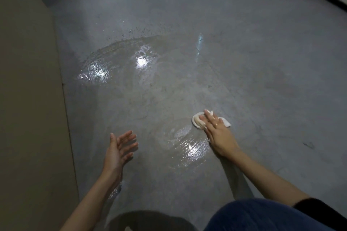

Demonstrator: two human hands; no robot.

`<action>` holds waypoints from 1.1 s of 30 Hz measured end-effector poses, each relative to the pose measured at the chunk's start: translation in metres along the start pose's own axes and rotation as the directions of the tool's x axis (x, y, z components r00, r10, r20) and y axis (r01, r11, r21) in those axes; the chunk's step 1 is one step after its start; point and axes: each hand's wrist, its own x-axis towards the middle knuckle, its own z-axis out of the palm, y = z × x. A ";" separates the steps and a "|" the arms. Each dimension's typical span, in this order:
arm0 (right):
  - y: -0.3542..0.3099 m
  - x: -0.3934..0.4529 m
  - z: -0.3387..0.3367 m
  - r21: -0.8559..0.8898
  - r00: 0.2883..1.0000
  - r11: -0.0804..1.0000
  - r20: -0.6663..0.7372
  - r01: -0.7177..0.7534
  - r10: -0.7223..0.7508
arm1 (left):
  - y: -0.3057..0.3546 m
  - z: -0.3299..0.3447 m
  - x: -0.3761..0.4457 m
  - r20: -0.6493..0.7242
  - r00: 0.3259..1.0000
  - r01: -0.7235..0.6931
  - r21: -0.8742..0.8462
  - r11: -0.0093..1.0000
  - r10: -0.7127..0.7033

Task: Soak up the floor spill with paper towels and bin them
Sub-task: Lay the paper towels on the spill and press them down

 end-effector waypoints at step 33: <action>0.054 0.011 -0.029 -0.011 0.929 0.933 -0.095 -0.360 0.358 | 0.009 -0.021 -0.008 -0.069 0.995 -0.068 0.031 0.997 0.070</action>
